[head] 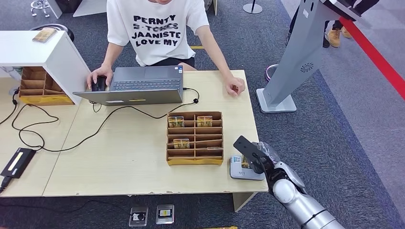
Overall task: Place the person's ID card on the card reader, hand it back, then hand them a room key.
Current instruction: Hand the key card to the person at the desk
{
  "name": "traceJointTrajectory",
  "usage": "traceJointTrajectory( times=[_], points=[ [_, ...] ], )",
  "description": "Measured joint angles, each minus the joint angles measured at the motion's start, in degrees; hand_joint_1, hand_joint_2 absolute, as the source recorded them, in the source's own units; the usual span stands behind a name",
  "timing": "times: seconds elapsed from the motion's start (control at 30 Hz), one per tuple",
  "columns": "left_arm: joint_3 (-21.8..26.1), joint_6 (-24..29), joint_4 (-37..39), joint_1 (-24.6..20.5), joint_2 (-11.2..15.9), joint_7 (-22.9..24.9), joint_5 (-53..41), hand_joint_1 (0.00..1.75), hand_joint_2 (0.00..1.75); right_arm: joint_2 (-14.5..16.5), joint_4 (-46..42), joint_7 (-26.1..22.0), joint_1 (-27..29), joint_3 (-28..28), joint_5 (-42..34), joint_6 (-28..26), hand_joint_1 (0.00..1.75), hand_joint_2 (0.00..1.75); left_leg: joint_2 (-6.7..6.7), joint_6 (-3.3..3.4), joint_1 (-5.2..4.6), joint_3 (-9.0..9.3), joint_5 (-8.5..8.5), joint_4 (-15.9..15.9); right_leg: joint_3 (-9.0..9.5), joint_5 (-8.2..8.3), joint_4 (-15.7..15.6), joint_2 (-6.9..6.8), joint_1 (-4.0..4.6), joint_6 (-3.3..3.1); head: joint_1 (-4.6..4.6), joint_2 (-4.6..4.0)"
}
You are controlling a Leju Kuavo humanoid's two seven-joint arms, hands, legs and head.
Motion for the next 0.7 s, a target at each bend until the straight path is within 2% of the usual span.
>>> traceJointTrajectory(
  times=[0.3, 0.7],
  points=[
    [0.0, -0.4, 0.0, 0.0, 0.0, 0.0, -0.1, 0.00, 0.00, -1.5, -8.9, 1.5, 3.6, -1.2, 0.1, -2.6, 1.75, 1.75, 0.00, 0.00, 0.00, -0.02, 0.00, 0.0, -0.01, 0.00, 0.0, 0.00, 0.00, 0.00, 0.01, 0.00],
    [0.0, -0.7, 0.0, 0.0, 0.1, -0.5, -0.2, 0.00, 0.00, -4.6, -24.6, 4.8, 4.7, -2.3, 5.0, -1.6, 1.75, 1.75, 0.00, 0.00, 0.00, -0.01, 0.00, 0.0, -0.01, 0.00, 0.0, 0.00, 0.00, 0.00, 0.01, 0.00]
  ],
)
